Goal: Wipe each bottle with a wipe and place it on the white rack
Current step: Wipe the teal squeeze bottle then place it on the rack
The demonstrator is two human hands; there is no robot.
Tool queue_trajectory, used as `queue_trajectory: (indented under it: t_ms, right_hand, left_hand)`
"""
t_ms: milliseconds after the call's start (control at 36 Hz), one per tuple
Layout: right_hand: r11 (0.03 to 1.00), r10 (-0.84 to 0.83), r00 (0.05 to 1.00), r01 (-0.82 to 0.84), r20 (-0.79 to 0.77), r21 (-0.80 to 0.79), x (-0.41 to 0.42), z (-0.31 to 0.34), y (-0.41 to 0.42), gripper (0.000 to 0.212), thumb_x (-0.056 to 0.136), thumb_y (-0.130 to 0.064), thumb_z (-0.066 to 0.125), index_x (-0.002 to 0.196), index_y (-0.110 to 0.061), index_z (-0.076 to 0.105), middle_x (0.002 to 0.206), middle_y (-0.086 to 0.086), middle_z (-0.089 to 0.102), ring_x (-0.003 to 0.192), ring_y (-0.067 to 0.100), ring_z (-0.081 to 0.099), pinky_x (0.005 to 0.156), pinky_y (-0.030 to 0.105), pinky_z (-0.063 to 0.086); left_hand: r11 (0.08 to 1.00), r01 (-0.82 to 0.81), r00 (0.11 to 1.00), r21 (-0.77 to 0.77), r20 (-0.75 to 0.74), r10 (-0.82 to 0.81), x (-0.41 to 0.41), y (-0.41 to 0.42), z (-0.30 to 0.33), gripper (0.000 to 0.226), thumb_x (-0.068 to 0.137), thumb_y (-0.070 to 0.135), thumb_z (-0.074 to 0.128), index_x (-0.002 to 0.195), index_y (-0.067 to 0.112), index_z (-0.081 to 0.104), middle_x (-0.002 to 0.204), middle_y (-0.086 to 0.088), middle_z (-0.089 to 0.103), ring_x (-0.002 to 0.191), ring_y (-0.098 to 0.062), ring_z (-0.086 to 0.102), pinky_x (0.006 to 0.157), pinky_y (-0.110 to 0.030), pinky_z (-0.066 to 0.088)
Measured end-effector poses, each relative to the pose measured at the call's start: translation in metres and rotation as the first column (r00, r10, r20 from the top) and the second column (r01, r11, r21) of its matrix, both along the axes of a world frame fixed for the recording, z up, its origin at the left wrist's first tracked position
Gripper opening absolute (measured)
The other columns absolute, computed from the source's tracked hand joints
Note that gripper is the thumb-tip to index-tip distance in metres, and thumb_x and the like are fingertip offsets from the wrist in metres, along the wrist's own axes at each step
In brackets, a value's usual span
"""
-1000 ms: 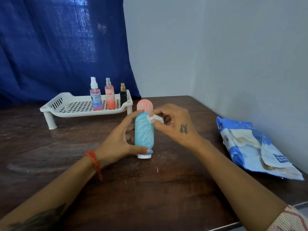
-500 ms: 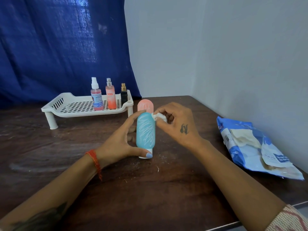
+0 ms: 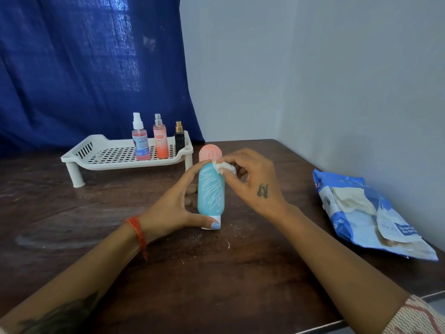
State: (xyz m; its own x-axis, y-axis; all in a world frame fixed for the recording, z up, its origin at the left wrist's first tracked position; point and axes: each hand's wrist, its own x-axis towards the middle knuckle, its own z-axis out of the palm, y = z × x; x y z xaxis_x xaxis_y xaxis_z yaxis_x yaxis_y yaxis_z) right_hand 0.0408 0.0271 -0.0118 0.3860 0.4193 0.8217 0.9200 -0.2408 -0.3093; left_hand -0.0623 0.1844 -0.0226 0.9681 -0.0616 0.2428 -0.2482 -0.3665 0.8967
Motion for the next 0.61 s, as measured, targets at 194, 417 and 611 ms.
queue_trajectory:
  t_ms: [194,417,611]
  right_hand:
    - [0.992,0.128,0.990,-0.128,-0.058,0.004,-0.0014,0.0037,-0.0042,0.019,0.078,-0.021,0.071,0.094,-0.010,0.072,0.089,0.001,0.068,0.076,0.002,0.057,0.063,0.005,0.043]
    - [0.999,0.041,0.999,-0.041,0.003,0.026,-0.0020,-0.0007,0.0013,0.021,0.085,-0.019,0.067,0.104,-0.010,0.070,0.098,0.003,0.066,0.085,0.006,0.057,0.069,0.008,0.045]
    - [0.992,0.126,0.991,-0.125,-0.045,0.027,-0.0027,0.0036,-0.0029,0.019,0.077,-0.018,0.071,0.095,-0.010,0.072,0.090,0.002,0.068,0.077,0.005,0.058,0.064,0.007,0.045]
  left_hand:
    - [1.000,-0.004,1.000,-0.015,-0.023,0.004,-0.0001,-0.0011,0.0012,0.107,0.057,0.010,0.084,0.136,0.049,0.024,0.128,0.006,0.057,0.111,-0.008,0.061,0.086,-0.025,0.054]
    - [1.000,0.015,1.000,-0.012,-0.013,-0.015,-0.0018,-0.0021,0.0016,0.107,0.059,0.007,0.083,0.137,0.048,0.023,0.128,0.008,0.055,0.112,-0.007,0.060,0.085,-0.023,0.053]
    - [1.000,0.014,1.000,-0.015,-0.024,-0.014,-0.0005,-0.0011,0.0006,0.109,0.060,0.005,0.083,0.142,0.044,0.021,0.132,0.006,0.054,0.114,-0.010,0.060,0.090,-0.027,0.053]
